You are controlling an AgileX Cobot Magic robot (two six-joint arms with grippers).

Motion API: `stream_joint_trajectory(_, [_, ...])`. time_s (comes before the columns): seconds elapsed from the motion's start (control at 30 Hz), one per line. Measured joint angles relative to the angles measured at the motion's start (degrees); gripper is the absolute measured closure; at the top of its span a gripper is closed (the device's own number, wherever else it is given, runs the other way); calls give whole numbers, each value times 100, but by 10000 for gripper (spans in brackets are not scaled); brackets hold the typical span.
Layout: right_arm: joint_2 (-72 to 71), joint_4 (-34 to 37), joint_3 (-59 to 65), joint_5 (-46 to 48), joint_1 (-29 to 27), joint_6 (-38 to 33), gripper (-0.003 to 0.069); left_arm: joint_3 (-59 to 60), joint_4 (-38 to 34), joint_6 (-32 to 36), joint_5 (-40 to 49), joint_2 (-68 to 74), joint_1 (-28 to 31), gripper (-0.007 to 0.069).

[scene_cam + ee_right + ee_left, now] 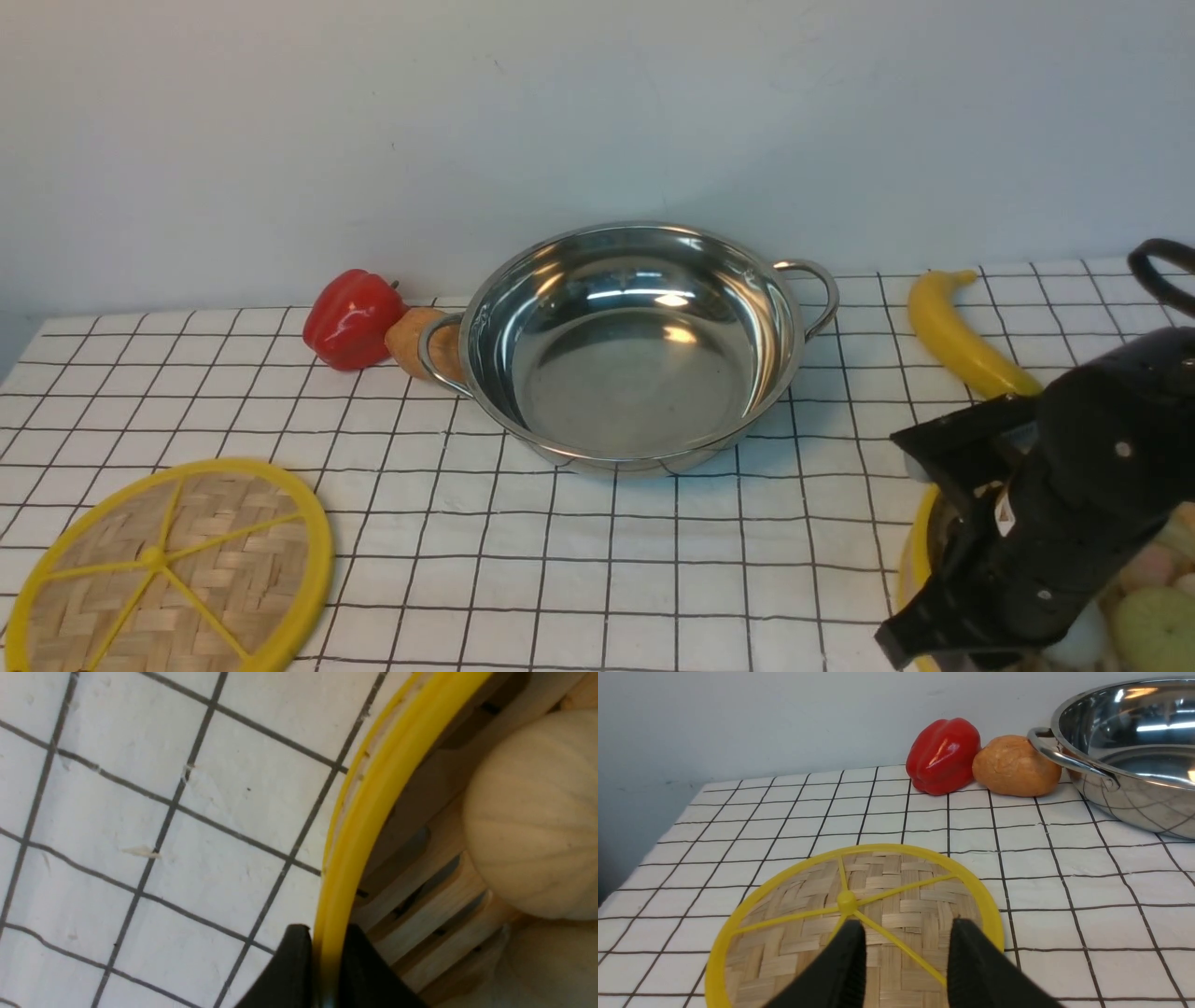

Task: Place the steamer in the pot on the white tablecloth, and put the lid on the steamer.
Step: 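Reach for and grasp the rim of the bamboo steamer holding the buns with the right gripper, then place the bamboo steamer basket of food into the steel pot with the right gripper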

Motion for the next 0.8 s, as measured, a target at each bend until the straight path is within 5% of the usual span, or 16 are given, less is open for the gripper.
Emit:
stream_joint_trajectory(0.33, [-26,-214,-397,717,0,-181,586,0,0,0,0,0,0,382])
stream_joint_trajectory(0.8, [-288,-200,-3048,1883,0,-1278,571,0,0,0,0,0,0,382])
